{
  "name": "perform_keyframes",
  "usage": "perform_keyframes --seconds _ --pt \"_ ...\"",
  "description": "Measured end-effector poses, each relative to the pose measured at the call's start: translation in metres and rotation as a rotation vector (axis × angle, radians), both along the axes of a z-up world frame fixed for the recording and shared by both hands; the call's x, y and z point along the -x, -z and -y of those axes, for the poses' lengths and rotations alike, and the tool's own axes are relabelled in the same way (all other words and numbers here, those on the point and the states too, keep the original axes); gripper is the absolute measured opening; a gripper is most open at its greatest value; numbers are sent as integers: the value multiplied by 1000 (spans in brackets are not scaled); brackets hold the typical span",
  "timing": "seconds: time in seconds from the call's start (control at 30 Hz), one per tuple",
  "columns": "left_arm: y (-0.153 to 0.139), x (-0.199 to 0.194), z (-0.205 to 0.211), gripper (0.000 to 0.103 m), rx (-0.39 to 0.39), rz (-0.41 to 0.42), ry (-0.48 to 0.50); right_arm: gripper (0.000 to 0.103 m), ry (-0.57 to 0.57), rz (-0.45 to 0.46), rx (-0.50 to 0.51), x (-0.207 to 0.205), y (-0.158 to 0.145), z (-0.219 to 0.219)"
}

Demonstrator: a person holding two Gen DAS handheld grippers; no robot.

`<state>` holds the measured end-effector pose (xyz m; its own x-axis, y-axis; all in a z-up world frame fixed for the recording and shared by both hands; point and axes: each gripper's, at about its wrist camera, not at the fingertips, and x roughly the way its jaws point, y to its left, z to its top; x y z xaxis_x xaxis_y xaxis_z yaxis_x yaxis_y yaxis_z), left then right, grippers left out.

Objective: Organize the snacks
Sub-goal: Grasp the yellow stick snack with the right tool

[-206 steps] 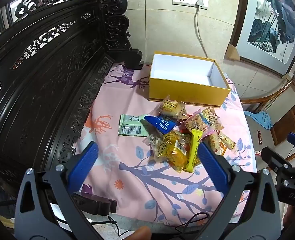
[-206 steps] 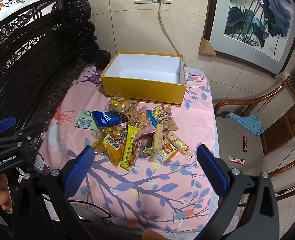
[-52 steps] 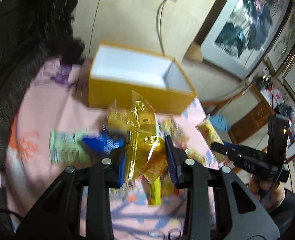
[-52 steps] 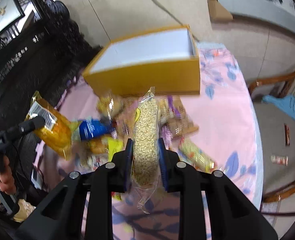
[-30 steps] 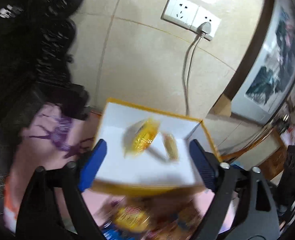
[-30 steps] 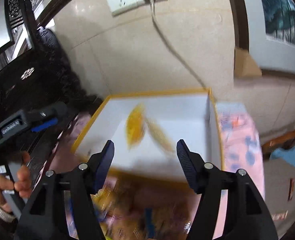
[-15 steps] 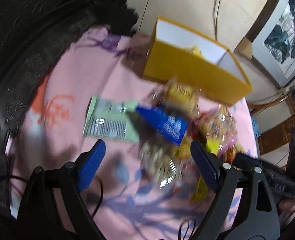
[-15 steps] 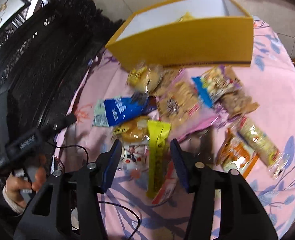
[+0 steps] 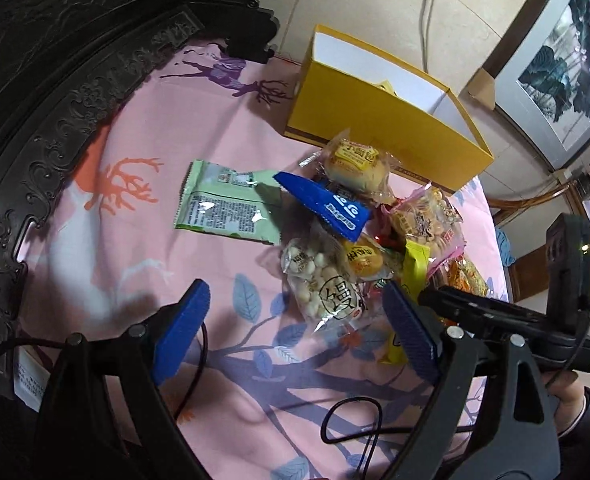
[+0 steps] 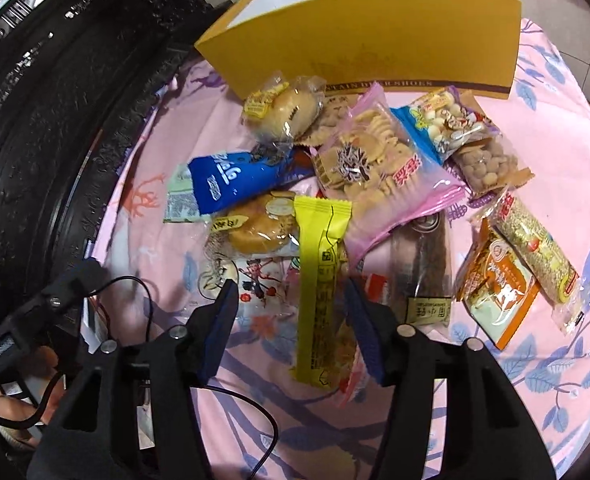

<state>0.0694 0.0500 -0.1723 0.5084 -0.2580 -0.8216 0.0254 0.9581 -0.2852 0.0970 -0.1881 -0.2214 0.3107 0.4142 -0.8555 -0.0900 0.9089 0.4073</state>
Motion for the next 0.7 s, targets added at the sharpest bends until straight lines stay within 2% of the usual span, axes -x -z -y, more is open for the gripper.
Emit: perform_keyframes --seconds 0.03,0.1,0.13,0.17,0.23,0.33,0.53,0.63,0.7 --pt "0 1 -2 91 3 -1 -6 69 4 -18 15 -2 4 -2" --pt "0 3 -5 91 5 -7 -20 70 8 -38 39 -6 13 -8" --pt "0 4 -7 91 5 -13 -26 74 9 -41 50 -7 15 -11" --pt "0 5 -8 91 7 -19 -30 86 8 -49 45 -8 18 -13" --pt "1 7 -12 91 11 -29 -41 102 24 -107 34 -9 28 -15" --pt "2 10 -18 91 15 -34 -70 102 56 -160 52 -6 40 -14" --pt "8 8 -22 91 -9 -71 -114 102 78 -133 47 -1 40 -9" --pt "12 5 -21 91 -29 -89 -110 102 98 -158 69 -4 40 -8" --pt "15 1 -20 91 -46 -104 -108 85 114 -166 120 -3 35 -11"
